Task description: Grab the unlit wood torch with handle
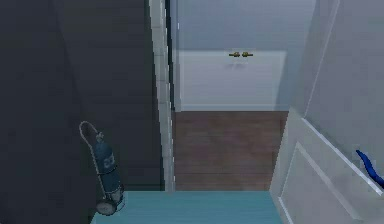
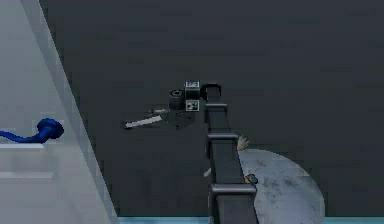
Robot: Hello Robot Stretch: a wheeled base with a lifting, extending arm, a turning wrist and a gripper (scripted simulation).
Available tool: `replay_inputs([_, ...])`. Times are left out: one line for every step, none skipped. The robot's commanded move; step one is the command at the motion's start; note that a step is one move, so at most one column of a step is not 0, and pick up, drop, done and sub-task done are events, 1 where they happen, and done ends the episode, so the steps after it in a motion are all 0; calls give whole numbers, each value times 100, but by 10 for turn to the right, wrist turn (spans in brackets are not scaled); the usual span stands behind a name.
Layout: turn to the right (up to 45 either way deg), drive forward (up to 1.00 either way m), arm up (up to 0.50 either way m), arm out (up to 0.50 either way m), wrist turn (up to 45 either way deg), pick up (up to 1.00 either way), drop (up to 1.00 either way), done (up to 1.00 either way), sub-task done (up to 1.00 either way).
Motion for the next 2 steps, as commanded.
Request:
replay_inputs([0,0,0,0,450,0,0,0,0])
replay_inputs([0,0,0,0,300,0,0,0,0])
